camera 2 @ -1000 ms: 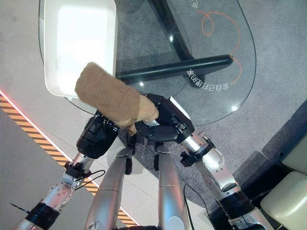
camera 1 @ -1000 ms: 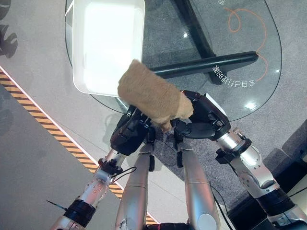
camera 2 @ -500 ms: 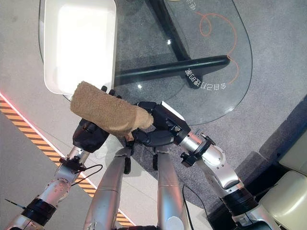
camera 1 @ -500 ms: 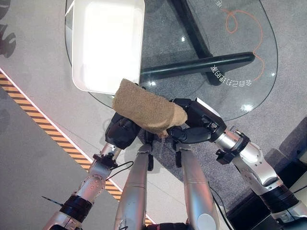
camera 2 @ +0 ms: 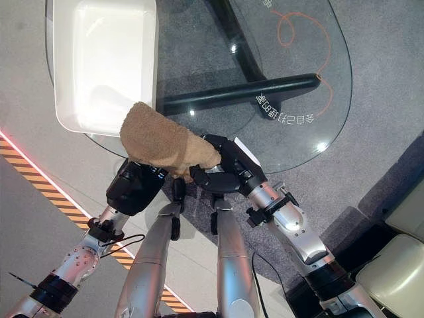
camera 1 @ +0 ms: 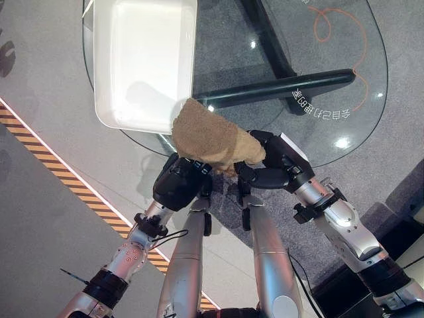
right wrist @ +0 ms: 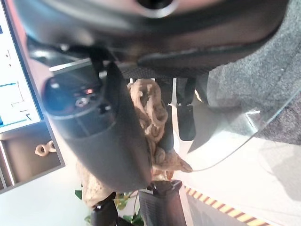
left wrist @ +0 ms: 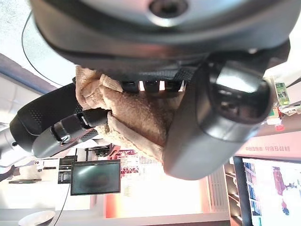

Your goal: Wipe the table with a cloth and put it in the basket.

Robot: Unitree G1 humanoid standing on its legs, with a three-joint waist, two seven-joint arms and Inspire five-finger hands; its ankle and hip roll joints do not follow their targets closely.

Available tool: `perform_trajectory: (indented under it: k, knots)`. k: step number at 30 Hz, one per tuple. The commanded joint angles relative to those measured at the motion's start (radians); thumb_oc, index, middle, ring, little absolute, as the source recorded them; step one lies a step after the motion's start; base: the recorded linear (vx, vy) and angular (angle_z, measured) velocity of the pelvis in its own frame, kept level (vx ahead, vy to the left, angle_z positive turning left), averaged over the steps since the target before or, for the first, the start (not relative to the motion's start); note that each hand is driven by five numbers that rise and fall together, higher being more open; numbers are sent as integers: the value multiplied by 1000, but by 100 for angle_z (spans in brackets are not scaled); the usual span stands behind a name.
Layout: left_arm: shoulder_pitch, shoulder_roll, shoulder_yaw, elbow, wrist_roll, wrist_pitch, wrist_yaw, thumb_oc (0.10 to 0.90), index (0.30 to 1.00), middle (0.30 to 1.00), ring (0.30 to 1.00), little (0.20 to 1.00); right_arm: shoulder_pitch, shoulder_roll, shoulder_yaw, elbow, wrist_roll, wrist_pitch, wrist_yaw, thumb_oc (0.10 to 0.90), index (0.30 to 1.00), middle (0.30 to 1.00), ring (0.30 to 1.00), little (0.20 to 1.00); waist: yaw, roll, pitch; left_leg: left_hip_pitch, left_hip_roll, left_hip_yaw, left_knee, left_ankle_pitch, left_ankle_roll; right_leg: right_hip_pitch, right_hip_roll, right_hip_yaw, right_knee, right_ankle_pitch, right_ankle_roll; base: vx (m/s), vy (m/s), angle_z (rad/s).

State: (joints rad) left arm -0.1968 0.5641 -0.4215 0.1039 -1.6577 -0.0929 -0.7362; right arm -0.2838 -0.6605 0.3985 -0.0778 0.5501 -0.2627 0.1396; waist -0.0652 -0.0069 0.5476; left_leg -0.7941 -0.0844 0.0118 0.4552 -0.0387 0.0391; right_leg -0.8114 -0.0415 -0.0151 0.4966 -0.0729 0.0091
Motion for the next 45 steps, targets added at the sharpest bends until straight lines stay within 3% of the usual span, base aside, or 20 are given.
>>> perform_trajectory:
  k: [1, 8, 12, 14, 18, 25, 29, 34, 45]
  knots:
    - [36, -17, -5, -185, 11, 29, -128, 800, 900, 900, 900, 900, -37, 26, -11, -141, 61, -156, -33, 100, 300, 300, 300, 200, 7, 17, -28, 25, 11, 52, 34, -49, 46, 41, 47, -5, -97, 88, -13, 0, 0, 0]
    - [50, -25, -5, -191, 22, 31, -138, 800, 900, 900, 900, 900, -16, 56, -25, -162, 60, -143, -28, 100, 300, 300, 300, 200, 6, 17, -28, 29, 13, 53, 26, -46, 48, 43, 46, -5, -105, 95, -12, 0, 0, 0]
    - [55, -29, -1, -182, 24, 34, -144, 800, 900, 900, 900, 900, -18, 59, -29, -153, 97, -175, -34, 100, 300, 300, 300, 200, 7, 17, -28, 31, 13, 54, 23, -45, 47, 45, 46, -6, -109, 97, -12, 0, 0, 0]
    - [62, -37, 6, -177, 28, 37, -141, 800, 900, 900, 900, 900, -17, 71, -50, -153, 175, -229, -30, 100, 300, 300, 300, 200, 7, 18, -28, 36, 13, 55, 20, -46, 48, 49, 47, -5, -111, 97, -11, 0, 0, 0]
    - [82, -57, 23, -162, 46, 41, -147, 800, 900, 900, 900, 900, 3, 120, -98, -173, 324, -273, 43, 100, 300, 300, 300, 200, 3, 18, -28, 44, 11, 54, 16, -50, 49, 55, 51, -1, -113, 96, -10, 0, 0, 0]
    - [96, -95, 33, -160, 76, 38, -148, 800, 900, 900, 900, 900, 25, 172, -94, -206, 268, -233, 73, 100, 300, 300, 300, 200, 0, 21, -28, 42, 10, 58, 12, -45, 50, 50, 53, 4, -118, 101, -10, 0, 0, 0]
    - [95, -98, 44, -150, 80, 41, -161, 800, 900, 900, 900, 900, 23, 159, -97, -189, 268, -222, 77, 100, 300, 300, 300, 200, 2, 19, -28, 45, 11, 58, 2, -41, 48, 56, 52, 3, -126, 101, -10, 0, 0, 0]
    - [89, -88, 37, -165, 69, 11, -157, 800, 900, 900, 900, 900, 18, 134, -66, -201, 190, -162, 70, 100, 300, 300, 300, 200, 2, 19, -28, 41, 10, 56, -3, -32, 47, 53, 51, 2, -132, 106, -11, 0, 0, 0]
    - [44, -71, 45, -177, 19, -68, -70, 800, 900, 900, 900, 900, -22, 87, -1, -196, 122, -82, 129, 100, 300, 300, 300, 200, 9, 19, -28, 38, 7, 52, 0, -27, 45, 52, 51, 2, -128, 103, -12, 0, 0, 0]
